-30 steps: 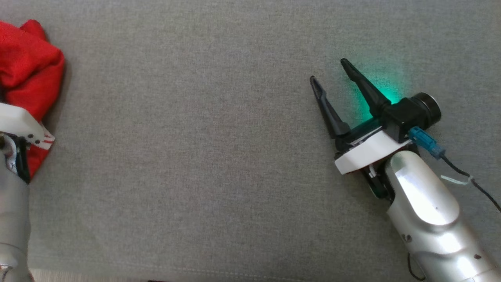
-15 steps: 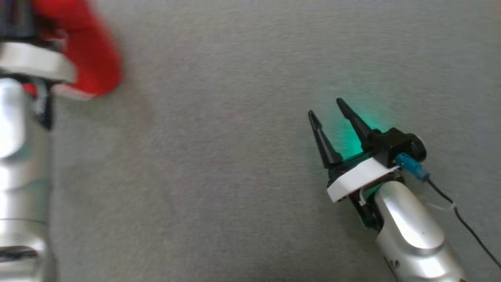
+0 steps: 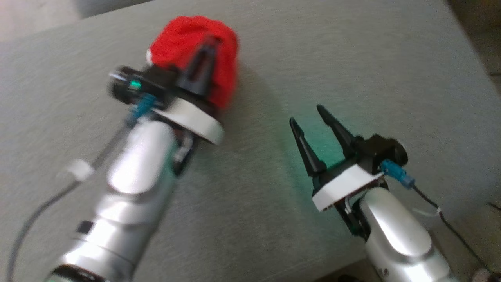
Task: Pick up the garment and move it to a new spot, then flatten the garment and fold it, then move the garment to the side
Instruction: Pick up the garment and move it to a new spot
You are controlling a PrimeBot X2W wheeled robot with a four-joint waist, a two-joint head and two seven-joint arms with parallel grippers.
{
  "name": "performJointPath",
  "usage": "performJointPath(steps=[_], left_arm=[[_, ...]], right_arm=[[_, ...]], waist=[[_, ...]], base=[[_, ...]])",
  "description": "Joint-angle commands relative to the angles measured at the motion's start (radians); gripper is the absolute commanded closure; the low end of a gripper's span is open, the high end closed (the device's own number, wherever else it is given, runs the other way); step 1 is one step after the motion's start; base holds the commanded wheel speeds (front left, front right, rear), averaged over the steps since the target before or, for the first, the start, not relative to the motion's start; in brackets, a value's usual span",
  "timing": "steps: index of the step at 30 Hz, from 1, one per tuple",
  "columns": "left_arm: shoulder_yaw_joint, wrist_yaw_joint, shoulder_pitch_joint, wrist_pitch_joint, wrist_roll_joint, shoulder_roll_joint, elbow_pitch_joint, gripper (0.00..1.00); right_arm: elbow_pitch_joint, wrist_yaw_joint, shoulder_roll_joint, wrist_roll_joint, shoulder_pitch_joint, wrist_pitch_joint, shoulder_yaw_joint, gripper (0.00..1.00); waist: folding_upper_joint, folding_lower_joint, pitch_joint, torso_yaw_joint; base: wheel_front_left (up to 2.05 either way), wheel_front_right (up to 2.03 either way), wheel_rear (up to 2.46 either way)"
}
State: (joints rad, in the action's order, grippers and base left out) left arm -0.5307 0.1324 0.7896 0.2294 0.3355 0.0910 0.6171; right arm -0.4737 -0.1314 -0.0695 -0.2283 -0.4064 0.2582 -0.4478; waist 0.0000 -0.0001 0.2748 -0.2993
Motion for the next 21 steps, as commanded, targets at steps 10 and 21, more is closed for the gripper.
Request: performJointPath(steps=[10, 21], left_arm=[[-0.141, -0.004, -0.064, 0.027, 0.156, -0.039, -0.036, 1.00], [-0.016, -0.089, -0.229, 0.032, 0.093, 0.013, -0.075, 0.00]], right_arm=[[0.021, 0.001, 0.019, -0.028, 0.061, 0.004, -0.007, 0.00], [0.019, 0.001, 0.019, 0.032, 0.069, 0.004, 0.088, 0.00]], waist=[[0.0000, 0.0001, -0.055, -0.098], [0.0000, 0.0001, -0.074, 0.040]], base=[[0.00, 0.00, 0.00], [0.00, 0.00, 0.00]])
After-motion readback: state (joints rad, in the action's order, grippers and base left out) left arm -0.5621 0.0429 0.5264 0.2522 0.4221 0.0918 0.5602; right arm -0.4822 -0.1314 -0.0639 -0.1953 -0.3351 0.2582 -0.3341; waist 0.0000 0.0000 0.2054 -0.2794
